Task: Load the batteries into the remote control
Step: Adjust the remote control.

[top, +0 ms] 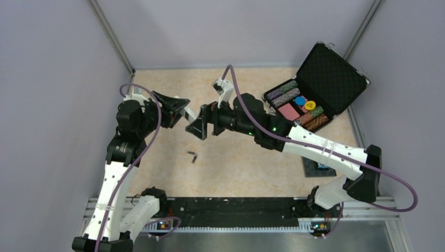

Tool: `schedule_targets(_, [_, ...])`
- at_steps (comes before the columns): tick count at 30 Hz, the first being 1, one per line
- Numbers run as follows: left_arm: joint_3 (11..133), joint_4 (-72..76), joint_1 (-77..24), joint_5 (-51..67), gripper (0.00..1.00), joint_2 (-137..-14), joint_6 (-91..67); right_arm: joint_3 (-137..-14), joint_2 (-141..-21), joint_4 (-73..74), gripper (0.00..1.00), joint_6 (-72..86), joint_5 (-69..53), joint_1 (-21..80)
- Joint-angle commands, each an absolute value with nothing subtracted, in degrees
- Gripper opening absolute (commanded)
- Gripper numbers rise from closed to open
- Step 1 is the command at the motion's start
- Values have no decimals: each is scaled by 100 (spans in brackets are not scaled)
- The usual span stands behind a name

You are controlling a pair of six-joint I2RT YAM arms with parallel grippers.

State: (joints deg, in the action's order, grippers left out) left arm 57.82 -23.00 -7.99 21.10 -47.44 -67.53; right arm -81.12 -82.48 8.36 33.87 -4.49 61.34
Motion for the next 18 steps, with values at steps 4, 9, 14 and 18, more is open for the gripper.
schedule_targets(4, [5916,-2607,-809,1802,0,-4615,-7120,-8530,-8497,1208,77,2481,1013,6414])
schedule_targets(9, [5866,-2787,-809,1829,0,-4614,-7297,-8423,-8596,863,65,2339,1227,6488])
schedule_targets(14, [5810,-2798,-809,1918,0,-4633,-7478,-8454,-8780,832,52,2401,1195,6517])
schedule_targets(18, [5788,-2831,-809,1966,0,-4621,-7488,-8387,-8837,706,33,2417,1072,6538])
